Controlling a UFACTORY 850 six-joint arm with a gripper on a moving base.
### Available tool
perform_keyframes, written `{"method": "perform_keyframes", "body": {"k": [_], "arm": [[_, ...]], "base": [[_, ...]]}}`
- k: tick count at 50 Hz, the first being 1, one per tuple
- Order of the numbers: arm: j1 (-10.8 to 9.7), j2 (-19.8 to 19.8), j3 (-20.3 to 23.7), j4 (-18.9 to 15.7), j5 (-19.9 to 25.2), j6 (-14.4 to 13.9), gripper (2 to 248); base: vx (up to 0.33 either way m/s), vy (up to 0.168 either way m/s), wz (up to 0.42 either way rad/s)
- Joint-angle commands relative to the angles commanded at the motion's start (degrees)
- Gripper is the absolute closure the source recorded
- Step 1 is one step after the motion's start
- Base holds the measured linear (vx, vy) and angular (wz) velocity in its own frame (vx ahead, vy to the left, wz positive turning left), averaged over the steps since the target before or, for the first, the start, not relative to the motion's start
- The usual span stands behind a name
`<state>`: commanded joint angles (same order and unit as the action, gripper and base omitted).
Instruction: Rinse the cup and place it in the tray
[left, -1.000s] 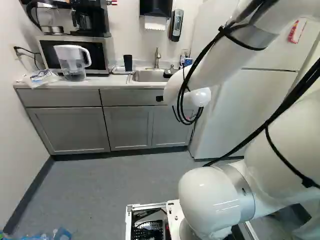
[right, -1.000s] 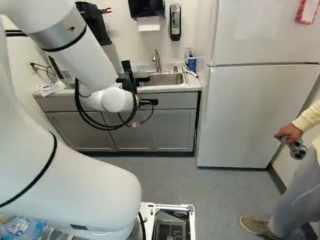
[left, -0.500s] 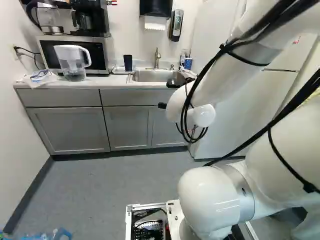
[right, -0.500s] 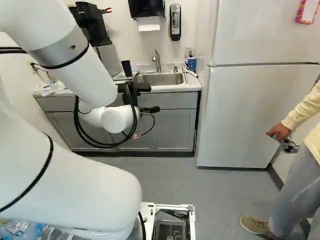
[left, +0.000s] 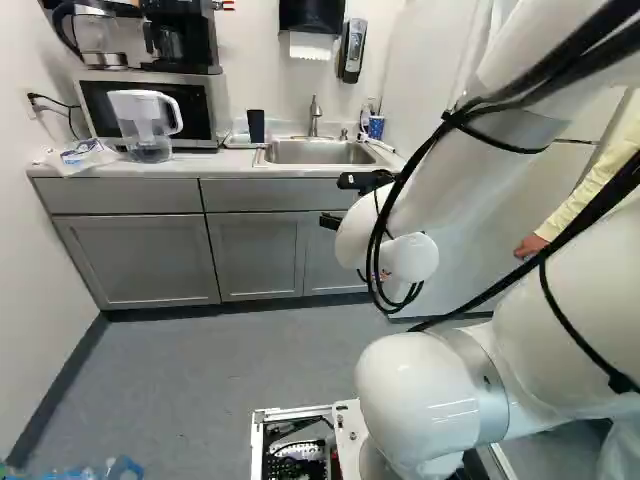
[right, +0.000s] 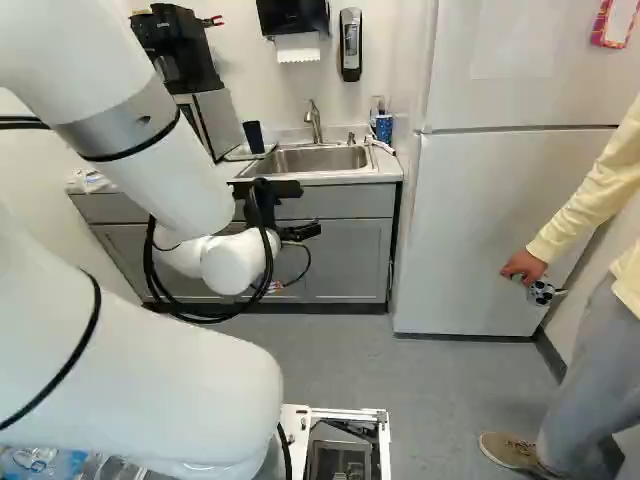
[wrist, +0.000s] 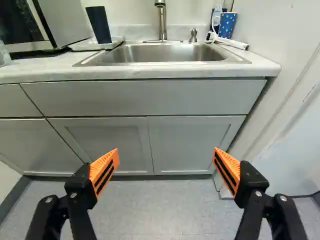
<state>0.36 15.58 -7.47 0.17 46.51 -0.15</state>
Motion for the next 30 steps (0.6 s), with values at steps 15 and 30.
{"method": "perform_keyframes", "body": {"k": [15, 30], "arm": [[-0.26, 0.30, 1.75, -0.12, 2.47, 0.11, 3], [-0.36, 0.42, 2.45, -0.17, 3.46, 0.15, 3]], "base": [[0.000, 0.000, 0.000], [0.000, 0.000, 0.000]]}}
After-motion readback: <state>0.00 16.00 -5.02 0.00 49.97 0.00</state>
